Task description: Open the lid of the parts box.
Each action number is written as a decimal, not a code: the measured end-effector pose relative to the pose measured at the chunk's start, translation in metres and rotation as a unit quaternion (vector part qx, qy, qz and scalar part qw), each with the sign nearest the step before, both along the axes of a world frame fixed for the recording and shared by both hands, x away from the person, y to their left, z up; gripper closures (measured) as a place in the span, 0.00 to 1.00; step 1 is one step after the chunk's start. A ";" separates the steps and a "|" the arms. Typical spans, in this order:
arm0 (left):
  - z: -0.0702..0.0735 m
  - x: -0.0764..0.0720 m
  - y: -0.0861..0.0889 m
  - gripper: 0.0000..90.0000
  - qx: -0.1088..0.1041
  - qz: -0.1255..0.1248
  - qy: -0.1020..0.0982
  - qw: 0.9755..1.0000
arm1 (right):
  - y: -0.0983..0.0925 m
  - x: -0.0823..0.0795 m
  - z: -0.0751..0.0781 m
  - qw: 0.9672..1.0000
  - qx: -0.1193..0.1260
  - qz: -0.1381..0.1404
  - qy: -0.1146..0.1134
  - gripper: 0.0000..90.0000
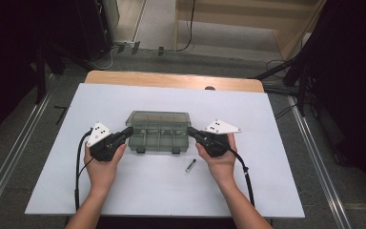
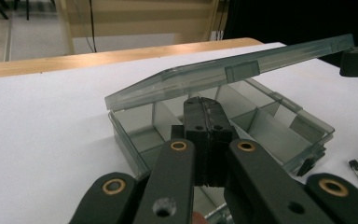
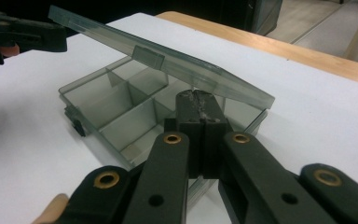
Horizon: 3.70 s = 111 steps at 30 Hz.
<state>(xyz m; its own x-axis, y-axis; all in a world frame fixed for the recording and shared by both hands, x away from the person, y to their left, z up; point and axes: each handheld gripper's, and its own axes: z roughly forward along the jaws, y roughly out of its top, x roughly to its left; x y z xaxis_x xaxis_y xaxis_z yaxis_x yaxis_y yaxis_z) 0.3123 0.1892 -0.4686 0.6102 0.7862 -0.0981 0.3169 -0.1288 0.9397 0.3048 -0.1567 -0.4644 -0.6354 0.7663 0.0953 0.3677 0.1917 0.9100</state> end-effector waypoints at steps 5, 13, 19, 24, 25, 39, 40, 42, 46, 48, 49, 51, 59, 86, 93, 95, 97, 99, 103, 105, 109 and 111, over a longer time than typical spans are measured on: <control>0.006 0.006 0.000 1.00 -0.013 0.011 -0.013 1.000 | 0.000 0.004 0.006 1.000 -0.001 -0.010 -0.007 1.00; 0.011 0.016 -0.001 1.00 -0.026 0.019 -0.020 0.999 | 0.004 0.012 0.013 1.000 -0.005 -0.014 -0.016 1.00; 0.013 0.021 -0.005 1.00 -0.038 0.029 -0.030 0.998 | 0.003 0.018 0.015 1.000 0.010 -0.018 -0.016 1.00; 0.016 0.025 -0.006 1.00 -0.041 0.029 -0.031 0.998 | 0.002 0.020 0.016 0.999 0.021 -0.024 -0.016 1.00; 0.017 0.025 -0.006 1.00 -0.042 0.030 -0.032 0.998 | 0.002 0.021 0.016 0.999 0.020 -0.025 -0.018 1.00; 0.027 0.037 -0.009 1.00 -0.041 0.040 -0.039 0.998 | 0.006 0.030 0.021 0.998 0.027 -0.042 -0.030 1.00; 0.027 0.038 -0.009 1.00 -0.041 0.040 -0.039 0.998 | 0.006 0.030 0.021 0.998 0.026 -0.042 -0.032 1.00; 0.027 0.039 -0.008 1.00 -0.042 0.042 -0.039 0.997 | 0.007 0.032 0.022 0.998 0.027 -0.046 -0.033 1.00; 0.027 0.040 -0.007 0.99 -0.043 0.042 -0.039 0.997 | 0.007 0.035 0.023 0.998 0.029 -0.049 -0.033 1.00; 0.027 0.039 -0.006 0.96 -0.042 0.037 -0.040 0.998 | 0.007 0.036 0.024 0.998 0.031 -0.051 -0.031 1.00; 0.027 0.039 -0.006 0.92 -0.039 0.034 -0.041 0.998 | 0.007 0.036 0.024 0.998 0.033 -0.050 -0.031 1.00; 0.026 0.037 -0.004 0.87 -0.036 0.028 -0.042 0.998 | 0.007 0.036 0.023 0.998 0.033 -0.051 -0.033 1.00; 0.017 0.036 0.009 0.57 -0.033 0.005 -0.043 0.998 | 0.007 0.038 0.023 0.998 0.030 -0.053 -0.033 1.00; 0.000 0.079 0.000 0.73 -0.027 0.055 0.018 0.998 | 0.009 0.051 0.030 0.997 0.026 -0.067 -0.038 1.00; 0.001 0.081 -0.001 0.84 -0.023 0.076 0.024 0.997 | 0.008 0.054 0.032 0.996 0.021 -0.073 -0.041 1.00; 0.001 0.082 -0.001 0.86 -0.025 0.077 0.023 0.996 | 0.007 0.055 0.032 0.996 0.022 -0.075 -0.042 1.00; 0.002 0.082 -0.002 0.88 -0.024 0.077 0.024 0.996 | 0.007 0.055 0.033 0.996 0.021 -0.076 -0.041 1.00; 0.002 0.083 -0.003 0.90 -0.020 0.082 0.029 0.996 | 0.007 0.056 0.033 0.996 0.021 -0.076 -0.041 1.00; 0.003 0.084 -0.006 0.92 -0.023 0.086 0.033 0.996 | 0.006 0.057 0.032 0.996 0.019 -0.077 -0.042 1.00; 0.003 0.085 -0.006 0.93 -0.022 0.089 0.034 0.995 | 0.006 0.057 0.032 0.996 0.016 -0.076 -0.041 1.00; 0.003 0.086 -0.007 0.93 -0.023 0.092 0.035 0.995 | 0.004 0.055 0.032 0.996 0.015 -0.071 -0.044 1.00; 0.003 0.086 -0.007 0.93 -0.024 0.092 0.036 0.995 | 0.004 0.051 0.032 0.996 0.012 -0.068 -0.053 0.97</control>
